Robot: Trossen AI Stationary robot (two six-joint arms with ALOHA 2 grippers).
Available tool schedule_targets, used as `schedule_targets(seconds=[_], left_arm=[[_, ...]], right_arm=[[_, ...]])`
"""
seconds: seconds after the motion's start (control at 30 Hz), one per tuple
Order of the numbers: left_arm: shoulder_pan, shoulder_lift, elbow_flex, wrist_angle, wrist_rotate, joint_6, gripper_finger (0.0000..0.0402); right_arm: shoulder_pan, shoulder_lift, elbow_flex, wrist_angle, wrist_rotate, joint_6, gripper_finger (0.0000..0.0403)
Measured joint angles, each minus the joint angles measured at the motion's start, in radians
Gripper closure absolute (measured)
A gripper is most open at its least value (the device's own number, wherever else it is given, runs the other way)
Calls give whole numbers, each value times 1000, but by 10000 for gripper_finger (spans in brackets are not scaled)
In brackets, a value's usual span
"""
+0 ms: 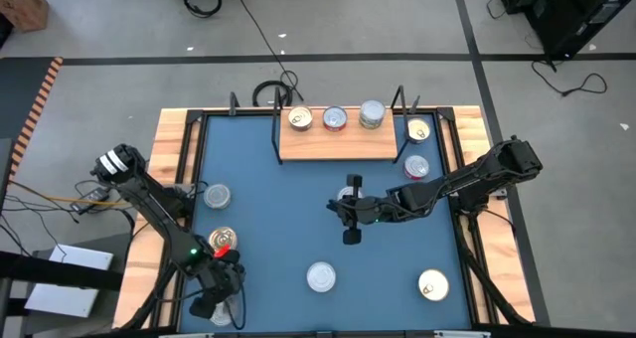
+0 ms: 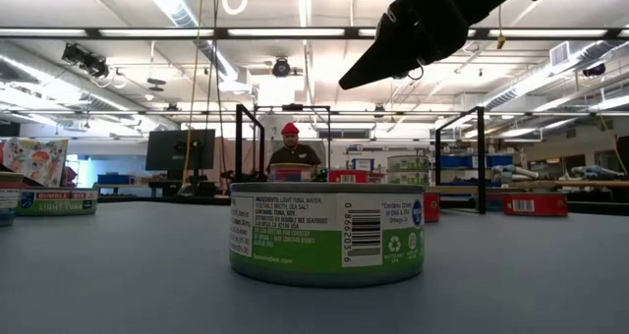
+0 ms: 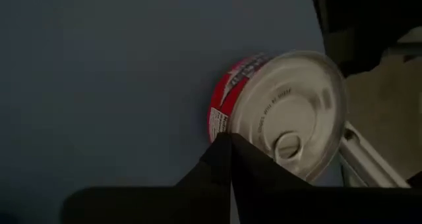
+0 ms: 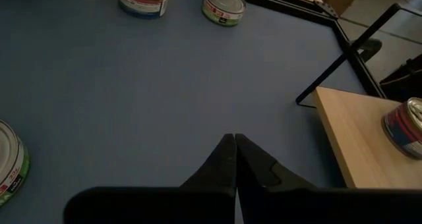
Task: Stack canned seafood by type on shelf
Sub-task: Stack the red tuna can on top of the other red tuna can on the shelf
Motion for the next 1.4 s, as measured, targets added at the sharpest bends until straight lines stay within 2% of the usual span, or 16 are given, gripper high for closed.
schedule_targets(seconds=[0.23,0.53,0.63,0.7,0.93,1.4], left_arm=[[77,-1,54,-154,-16,123,400],[221,-2,56,-166,-88,272,400],[267,-2,56,-166,-85,312,401],[281,-2,56,-161,-39,333,401],[221,-3,56,-143,100,384,382],[179,84,52,-63,37,331,398]], right_arm=[[0,0,0,0,0,-1,395],[0,0,0,0,0,1,395],[0,0,0,0,0,1,394],[0,0,0,-1,0,1,394],[0,0,0,-16,0,0,394],[0,0,0,-20,0,2,394]])
